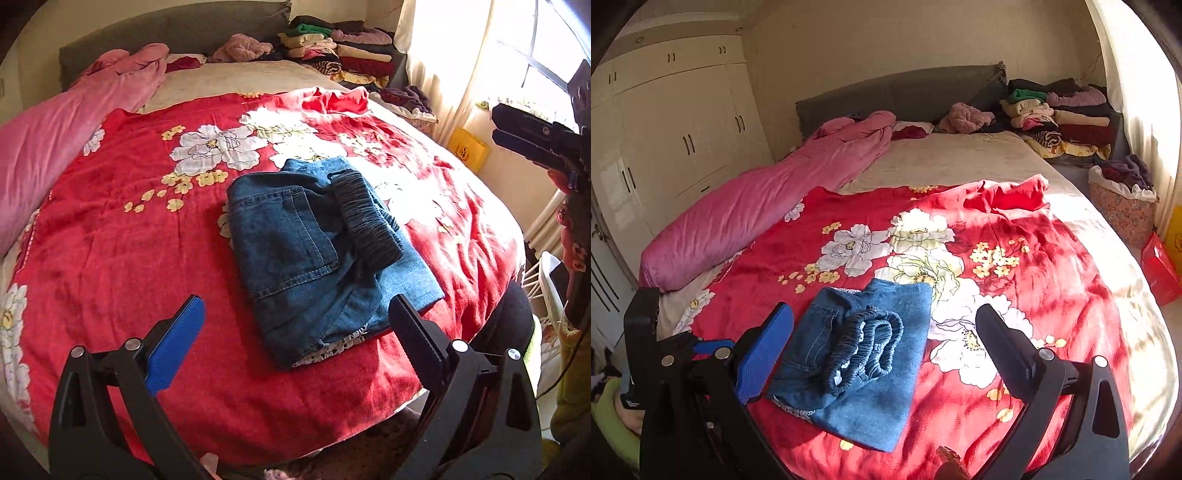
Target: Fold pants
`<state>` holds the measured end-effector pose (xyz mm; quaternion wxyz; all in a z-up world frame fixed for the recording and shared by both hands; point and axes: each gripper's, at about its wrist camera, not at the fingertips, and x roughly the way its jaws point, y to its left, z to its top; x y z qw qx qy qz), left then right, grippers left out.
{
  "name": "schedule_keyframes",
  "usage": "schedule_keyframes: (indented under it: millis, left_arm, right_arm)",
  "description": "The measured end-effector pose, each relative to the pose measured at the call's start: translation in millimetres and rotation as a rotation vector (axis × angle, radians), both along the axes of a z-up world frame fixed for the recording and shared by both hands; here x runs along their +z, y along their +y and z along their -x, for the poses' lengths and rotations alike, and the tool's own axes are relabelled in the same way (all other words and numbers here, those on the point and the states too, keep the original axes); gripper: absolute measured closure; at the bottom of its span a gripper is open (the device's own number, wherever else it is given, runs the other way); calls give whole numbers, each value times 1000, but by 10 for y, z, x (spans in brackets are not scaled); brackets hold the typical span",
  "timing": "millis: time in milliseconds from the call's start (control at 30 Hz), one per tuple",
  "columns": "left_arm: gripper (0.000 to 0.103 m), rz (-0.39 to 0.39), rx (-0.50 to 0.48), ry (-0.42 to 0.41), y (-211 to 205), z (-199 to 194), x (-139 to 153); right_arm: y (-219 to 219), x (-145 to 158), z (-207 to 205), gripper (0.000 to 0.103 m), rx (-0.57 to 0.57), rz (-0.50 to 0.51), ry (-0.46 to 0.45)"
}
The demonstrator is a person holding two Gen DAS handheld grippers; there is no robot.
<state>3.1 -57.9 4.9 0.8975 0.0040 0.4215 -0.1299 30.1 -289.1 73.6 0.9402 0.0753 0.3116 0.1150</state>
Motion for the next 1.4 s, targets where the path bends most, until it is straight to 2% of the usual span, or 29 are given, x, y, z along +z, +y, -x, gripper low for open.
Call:
schedule_keyframes:
  millis: [667,1033,1167,1400]
  left_arm:
    - [10,18,97,11,221,-210,-109]
    - [10,12,107,21,226,-392,-184]
    - [10,19,116,32,233,-501,-231]
    - [10,53,128,51,263,-677,-306]
  right_arm:
    - [-25,-424,-60,5,-54,59,110]
    - [41,-657,-235,5,-50,61,190]
    - [34,-757,-330,5,-66,49,225]
    - [-29,-924,-508,5,-67,-51,291]
